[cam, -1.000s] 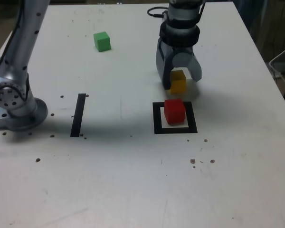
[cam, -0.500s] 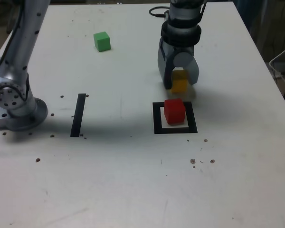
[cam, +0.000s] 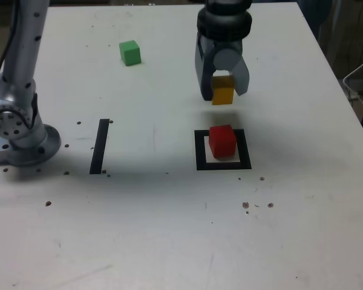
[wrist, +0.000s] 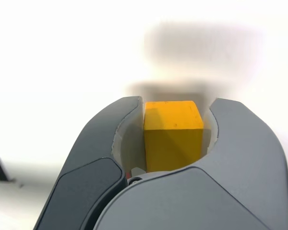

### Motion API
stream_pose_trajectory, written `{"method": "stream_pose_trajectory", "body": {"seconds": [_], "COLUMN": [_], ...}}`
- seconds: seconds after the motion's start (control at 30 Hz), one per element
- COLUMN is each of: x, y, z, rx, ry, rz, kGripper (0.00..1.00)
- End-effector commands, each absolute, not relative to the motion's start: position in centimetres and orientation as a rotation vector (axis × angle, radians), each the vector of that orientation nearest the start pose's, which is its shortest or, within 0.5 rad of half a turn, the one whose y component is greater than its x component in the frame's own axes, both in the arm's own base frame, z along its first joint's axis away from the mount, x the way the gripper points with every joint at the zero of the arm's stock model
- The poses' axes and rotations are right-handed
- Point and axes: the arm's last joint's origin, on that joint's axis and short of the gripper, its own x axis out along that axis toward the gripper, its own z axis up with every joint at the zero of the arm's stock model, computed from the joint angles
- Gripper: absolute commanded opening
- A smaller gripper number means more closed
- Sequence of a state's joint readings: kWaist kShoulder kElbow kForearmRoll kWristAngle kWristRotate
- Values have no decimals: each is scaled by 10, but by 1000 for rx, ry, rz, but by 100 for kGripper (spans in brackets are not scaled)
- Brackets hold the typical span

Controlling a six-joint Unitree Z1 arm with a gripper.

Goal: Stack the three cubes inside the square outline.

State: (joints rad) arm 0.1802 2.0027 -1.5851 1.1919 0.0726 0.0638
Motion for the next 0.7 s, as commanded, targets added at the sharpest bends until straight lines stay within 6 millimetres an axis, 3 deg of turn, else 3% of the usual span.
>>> {"method": "stream_pose_trajectory", "body": {"seconds": [0.0, 0.27, 0.47, 0.67], "x": [355, 343, 336, 336], "y": [62, 24, -2, -14], "z": [276, 293, 291, 285], "rx": [-31, -3, 5, -2], "ry": [1611, 1602, 1605, 1597], "rz": [142, 123, 108, 84], "kGripper": [17, 17, 17, 17]}}
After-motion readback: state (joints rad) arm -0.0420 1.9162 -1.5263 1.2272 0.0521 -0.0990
